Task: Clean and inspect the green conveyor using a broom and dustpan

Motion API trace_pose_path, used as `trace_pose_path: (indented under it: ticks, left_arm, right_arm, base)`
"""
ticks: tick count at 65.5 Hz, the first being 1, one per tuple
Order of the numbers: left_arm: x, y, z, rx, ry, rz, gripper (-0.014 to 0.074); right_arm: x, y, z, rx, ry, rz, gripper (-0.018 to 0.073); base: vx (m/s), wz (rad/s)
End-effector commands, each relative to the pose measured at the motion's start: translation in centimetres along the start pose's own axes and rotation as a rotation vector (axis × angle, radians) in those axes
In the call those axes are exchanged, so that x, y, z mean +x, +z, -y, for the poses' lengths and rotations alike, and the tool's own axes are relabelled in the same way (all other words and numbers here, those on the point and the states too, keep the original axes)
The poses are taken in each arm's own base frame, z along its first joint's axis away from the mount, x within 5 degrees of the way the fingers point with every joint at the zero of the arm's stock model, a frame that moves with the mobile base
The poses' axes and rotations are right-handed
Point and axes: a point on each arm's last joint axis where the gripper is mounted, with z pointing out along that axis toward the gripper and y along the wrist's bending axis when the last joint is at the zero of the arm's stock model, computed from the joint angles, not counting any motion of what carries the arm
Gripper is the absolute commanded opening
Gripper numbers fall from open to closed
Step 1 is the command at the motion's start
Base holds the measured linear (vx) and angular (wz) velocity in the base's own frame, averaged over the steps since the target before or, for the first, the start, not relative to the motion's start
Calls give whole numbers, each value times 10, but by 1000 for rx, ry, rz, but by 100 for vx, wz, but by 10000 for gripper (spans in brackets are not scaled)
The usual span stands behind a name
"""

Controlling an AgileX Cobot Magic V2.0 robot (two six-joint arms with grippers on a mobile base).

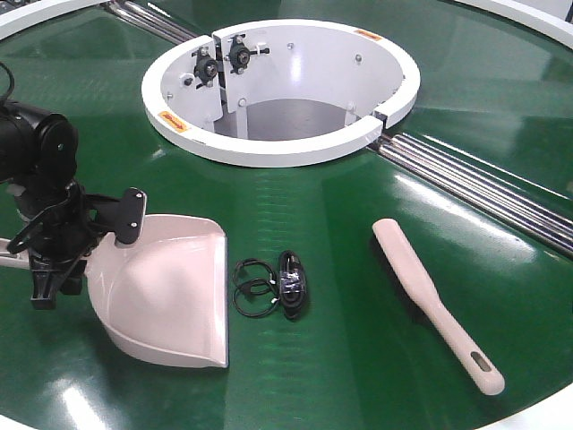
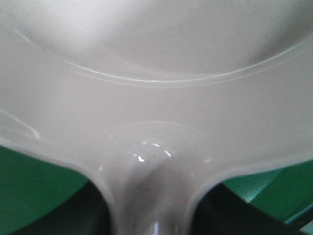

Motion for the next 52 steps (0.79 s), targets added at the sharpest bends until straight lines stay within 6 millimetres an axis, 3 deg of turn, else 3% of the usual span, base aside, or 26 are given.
trace_pose_path:
  ticks: [1, 9, 18, 37, 52]
  left_arm:
    - [2, -23, 1, -57, -11, 18, -6]
    - [2, -23, 1, -57, -11, 18, -6]
    - [2, -23, 1, -57, -11, 18, -6]
    - [2, -23, 1, -57, -11, 18, -6]
    - [2, -23, 1, -57, -11, 18, -6]
  right_arm:
    - [-20, -2, -10, -46, -106, 28, 363]
    - [-28, 13, -29, -117, -170, -80, 486]
    - [-38, 34, -47, -144, -181, -216, 555]
    - [-58, 91, -74, -138, -235, -439, 564]
    - [-54, 140, -86, -111, -264, -623, 564]
  base:
    - [0, 0]
    - [0, 0]
    - [0, 0]
    - [0, 0]
    - [0, 0]
